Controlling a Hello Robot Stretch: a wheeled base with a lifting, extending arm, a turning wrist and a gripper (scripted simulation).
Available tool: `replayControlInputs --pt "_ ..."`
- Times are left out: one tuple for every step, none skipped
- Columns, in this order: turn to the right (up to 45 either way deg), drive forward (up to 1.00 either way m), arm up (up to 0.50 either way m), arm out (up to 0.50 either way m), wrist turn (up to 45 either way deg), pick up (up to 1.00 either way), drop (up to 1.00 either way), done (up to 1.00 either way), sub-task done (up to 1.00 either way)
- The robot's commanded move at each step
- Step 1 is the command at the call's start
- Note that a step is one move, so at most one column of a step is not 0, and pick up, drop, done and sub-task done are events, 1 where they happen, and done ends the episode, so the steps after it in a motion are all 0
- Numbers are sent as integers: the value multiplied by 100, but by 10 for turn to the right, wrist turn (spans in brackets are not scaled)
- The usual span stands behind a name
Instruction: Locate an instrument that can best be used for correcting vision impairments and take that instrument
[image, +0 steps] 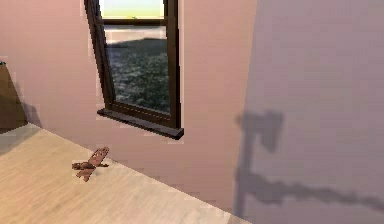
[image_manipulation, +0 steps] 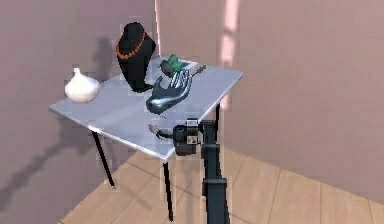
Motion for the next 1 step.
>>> replayControlInputs --pt "0 0 0 0 0 100 0 0 0"
